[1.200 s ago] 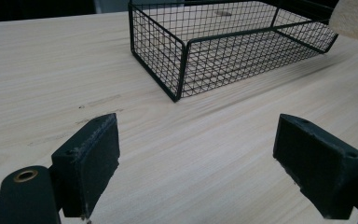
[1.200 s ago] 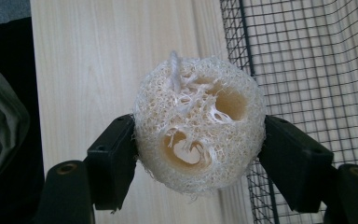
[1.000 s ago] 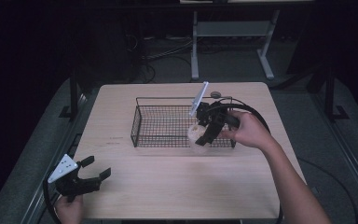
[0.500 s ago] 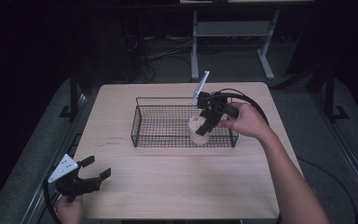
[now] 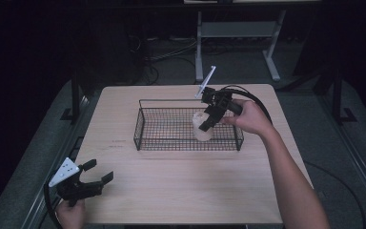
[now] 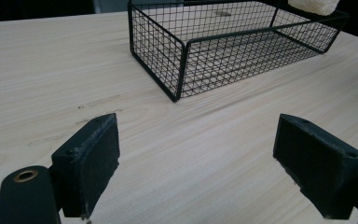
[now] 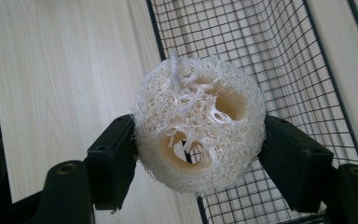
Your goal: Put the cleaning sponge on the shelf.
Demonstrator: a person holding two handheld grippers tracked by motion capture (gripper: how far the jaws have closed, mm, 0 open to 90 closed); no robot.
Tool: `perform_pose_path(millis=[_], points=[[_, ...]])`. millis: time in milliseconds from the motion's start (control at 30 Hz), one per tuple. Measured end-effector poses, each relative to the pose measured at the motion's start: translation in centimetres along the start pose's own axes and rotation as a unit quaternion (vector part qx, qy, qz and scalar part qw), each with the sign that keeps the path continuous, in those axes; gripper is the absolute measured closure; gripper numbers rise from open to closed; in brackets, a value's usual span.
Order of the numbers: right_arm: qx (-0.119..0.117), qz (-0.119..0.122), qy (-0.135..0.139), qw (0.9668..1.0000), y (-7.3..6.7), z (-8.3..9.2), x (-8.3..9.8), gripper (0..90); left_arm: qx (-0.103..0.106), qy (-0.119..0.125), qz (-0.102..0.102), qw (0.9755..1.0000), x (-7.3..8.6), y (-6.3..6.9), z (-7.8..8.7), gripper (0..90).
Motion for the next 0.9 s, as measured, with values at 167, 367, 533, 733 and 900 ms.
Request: perform_pose_path(millis=[167,367,533,733,900], points=[[0.004,-0.011,-0.004,0.9999,0.8,0.1,-0.1,29.3,-0.001,0.001,0.001,1.0000,0.0,0.0,0.0,13.9],[0.004,-0.023,-0.004,0.9997,1.9,-0.4,0.0,29.3,0.003,-0.003,-0.003,1.0000,0.0,0.2,-0.3,13.9],[0.004,-0.034,-0.008,0.9994,2.7,-1.0,0.1,29.3,0.001,-0.005,-0.007,1.0000,-0.1,0.2,-0.3,13.9],[0.001,-0.047,-0.012,0.9988,3.5,-2.0,0.3,29.2,0.002,-0.003,-0.003,1.0000,0.0,0.1,-0.2,13.9],[0.001,-0.056,-0.018,0.9983,4.0,-3.0,0.5,29.3,0.004,-0.003,-0.004,1.0000,0.0,0.1,-0.2,13.9]])
Point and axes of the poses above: each handheld gripper's, and its own axes: z roughly backward along the jaws, x roughly out of its underside, y roughly to its right, the point moved 6 cm from there along -z, roughly forward along the jaws, and after that the axes turned 14 degrees about -y, right-handed, at the moved point
